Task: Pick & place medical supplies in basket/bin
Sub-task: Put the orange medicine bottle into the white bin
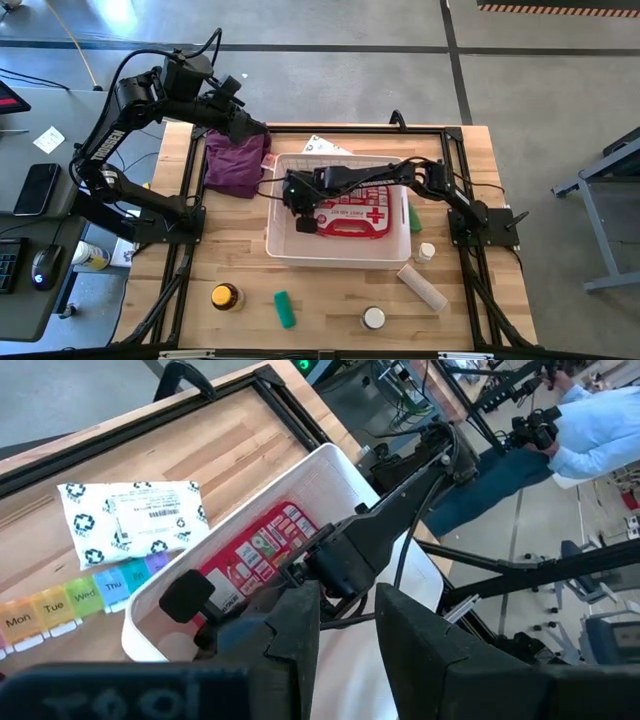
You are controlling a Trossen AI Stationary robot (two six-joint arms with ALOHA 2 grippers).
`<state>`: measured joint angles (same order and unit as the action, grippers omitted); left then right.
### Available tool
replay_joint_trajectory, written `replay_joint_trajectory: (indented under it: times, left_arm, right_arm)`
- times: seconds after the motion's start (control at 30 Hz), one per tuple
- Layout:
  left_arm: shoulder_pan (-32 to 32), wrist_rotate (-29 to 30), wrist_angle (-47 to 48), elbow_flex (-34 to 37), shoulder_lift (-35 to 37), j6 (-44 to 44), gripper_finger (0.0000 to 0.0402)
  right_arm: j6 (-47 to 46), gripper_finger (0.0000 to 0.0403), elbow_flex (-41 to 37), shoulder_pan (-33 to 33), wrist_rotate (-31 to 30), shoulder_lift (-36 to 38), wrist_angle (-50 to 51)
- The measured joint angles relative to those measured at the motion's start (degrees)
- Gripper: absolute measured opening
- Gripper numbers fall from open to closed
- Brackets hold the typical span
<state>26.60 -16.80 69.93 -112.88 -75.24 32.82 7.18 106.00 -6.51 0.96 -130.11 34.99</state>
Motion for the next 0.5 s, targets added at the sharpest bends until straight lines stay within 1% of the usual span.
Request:
replay_joint_trajectory:
  times: [0.1, 0.3, 0.5]
  left_arm:
    - [0.01, 0.0, 0.0, 0.0, 0.0, 0.0, 0.0133]
    - [0.01, -0.02, 0.02, 0.0, 0.0, 0.04, 0.0133]
    - [-0.01, -0.26, 0.02, 0.0, 0.0, 0.07, 0.0133]
  right_arm:
    - [-0.85, 0.0, 0.0, -0.32, -1.94, -0.06, -0.75]
    - [-4.04, 0.0, 0.0, -1.25, -3.69, -0.06, -2.47]
    - [-3.91, 0.0, -0.02, -1.31, -4.91, -0.06, -2.98]
